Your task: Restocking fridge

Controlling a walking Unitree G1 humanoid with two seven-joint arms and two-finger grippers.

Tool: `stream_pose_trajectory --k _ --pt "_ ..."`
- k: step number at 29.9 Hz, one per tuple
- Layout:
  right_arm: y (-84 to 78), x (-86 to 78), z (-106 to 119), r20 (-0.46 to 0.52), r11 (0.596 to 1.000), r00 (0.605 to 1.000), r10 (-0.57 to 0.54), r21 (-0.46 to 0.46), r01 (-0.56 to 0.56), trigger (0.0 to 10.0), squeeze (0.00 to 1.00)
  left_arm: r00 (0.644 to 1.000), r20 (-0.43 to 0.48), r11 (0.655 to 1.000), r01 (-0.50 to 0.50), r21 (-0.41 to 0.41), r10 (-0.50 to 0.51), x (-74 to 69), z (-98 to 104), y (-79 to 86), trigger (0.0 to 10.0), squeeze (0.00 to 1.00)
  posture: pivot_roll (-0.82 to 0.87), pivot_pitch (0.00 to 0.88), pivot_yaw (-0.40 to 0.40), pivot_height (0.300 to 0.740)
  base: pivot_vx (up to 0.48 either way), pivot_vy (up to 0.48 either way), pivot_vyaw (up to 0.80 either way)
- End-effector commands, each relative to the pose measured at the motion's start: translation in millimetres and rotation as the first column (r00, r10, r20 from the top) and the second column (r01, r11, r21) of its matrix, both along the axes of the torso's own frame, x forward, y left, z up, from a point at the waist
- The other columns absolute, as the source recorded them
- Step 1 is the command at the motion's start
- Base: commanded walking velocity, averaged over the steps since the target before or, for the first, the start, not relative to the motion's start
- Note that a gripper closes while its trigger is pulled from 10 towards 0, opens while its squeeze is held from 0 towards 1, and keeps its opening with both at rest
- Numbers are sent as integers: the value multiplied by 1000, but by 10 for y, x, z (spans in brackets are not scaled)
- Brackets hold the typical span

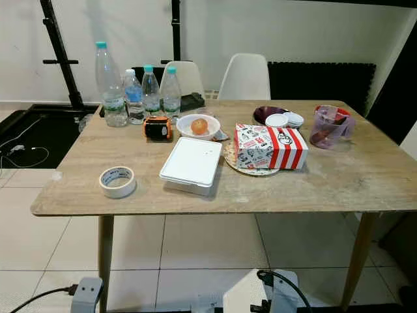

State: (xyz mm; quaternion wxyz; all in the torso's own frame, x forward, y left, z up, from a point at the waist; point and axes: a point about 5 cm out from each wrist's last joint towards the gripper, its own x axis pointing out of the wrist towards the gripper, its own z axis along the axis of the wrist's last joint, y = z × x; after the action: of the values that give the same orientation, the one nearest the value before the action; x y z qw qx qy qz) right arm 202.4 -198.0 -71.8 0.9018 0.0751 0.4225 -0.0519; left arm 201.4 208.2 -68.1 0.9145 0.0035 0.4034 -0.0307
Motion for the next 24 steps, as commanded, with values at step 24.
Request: stream_pose_trajectory --k 24 --pt "-74 -39 -7 -14 996 999 49 -77 -50 10000 0 998 -56 999 23 -23 -24 -136 -103 -159 10000 0 -8 0 -18 740 0 -345 0"
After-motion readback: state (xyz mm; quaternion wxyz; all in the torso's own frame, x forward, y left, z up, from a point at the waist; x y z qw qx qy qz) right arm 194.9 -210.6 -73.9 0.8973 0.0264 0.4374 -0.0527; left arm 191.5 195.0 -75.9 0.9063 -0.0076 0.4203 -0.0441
